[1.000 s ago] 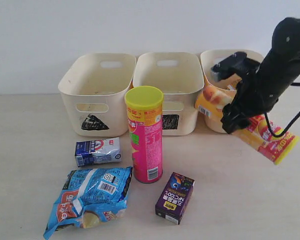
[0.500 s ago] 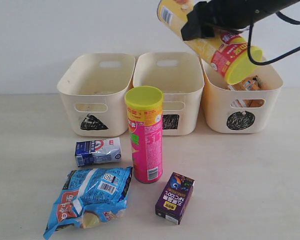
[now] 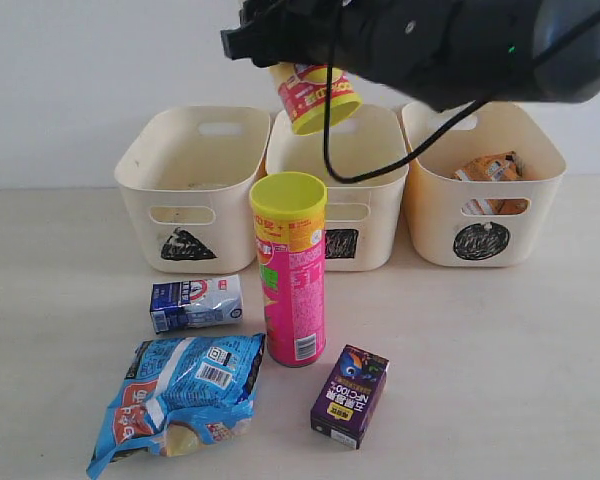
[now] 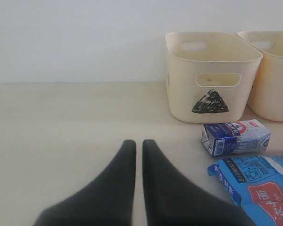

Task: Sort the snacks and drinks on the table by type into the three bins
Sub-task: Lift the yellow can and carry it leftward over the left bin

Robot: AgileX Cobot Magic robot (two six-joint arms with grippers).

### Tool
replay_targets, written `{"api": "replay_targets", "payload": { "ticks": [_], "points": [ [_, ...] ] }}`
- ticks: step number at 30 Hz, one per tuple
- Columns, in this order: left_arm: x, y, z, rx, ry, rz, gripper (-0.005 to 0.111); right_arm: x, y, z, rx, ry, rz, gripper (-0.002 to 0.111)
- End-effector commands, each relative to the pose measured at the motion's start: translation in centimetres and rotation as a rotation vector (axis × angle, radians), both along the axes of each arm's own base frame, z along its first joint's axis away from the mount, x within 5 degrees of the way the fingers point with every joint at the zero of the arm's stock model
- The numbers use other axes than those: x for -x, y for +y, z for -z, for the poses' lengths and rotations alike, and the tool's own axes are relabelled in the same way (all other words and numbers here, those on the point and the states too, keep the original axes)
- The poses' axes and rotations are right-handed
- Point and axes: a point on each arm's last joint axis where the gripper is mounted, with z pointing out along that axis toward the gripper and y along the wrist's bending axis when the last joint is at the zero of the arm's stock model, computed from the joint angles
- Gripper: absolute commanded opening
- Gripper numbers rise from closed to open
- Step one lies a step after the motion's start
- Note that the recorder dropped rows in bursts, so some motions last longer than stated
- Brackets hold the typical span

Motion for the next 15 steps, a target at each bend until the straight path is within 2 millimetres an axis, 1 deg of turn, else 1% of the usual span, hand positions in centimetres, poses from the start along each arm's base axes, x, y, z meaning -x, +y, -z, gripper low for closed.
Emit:
{"api": "replay_targets", "payload": {
  "ticks": [1, 3, 5, 10, 11, 14, 15],
  "points": [
    [0.0, 0.0, -0.2, 0.014, -0.014, -0.003, 0.004, -0.9, 2.2, 1.0, -0.055, -0.093, 0.016, 0.000],
    [0.0, 0.0, -0.2, 0.014, -0.014, -0.003, 0.004, -1.4, 3.5, 1.8, -0.084, -0.082, -0.016, 0.000],
    [0.0, 0.0, -0.2, 0.014, -0.014, -0.003, 0.004, -2.1, 4.3, 2.6, -0.109, -0.081, -0.035, 0.000],
    [0.0, 0.0, -0.2, 0.014, -0.014, -0.003, 0.004, -3.9, 5.8, 4.7, -0.173, -0.063, -0.052, 0.000],
    [0.0, 0.0, -0.2, 0.014, -0.014, -0.003, 0.004, -4.5, 6.2, 5.4, -0.204, -0.070, -0.046, 0.000],
    [0.0, 0.0, -0.2, 0.014, -0.014, -0.003, 0.004, -5.6, 7.0, 7.1, -0.219, -0.087, -0.037, 0.000],
    [0.0, 0.0, -0.2, 0.014, -0.014, -0.003, 0.004, -6.0, 7.3, 8.0, -0.230, -0.074, -0.037, 0.000]
  ]
}}
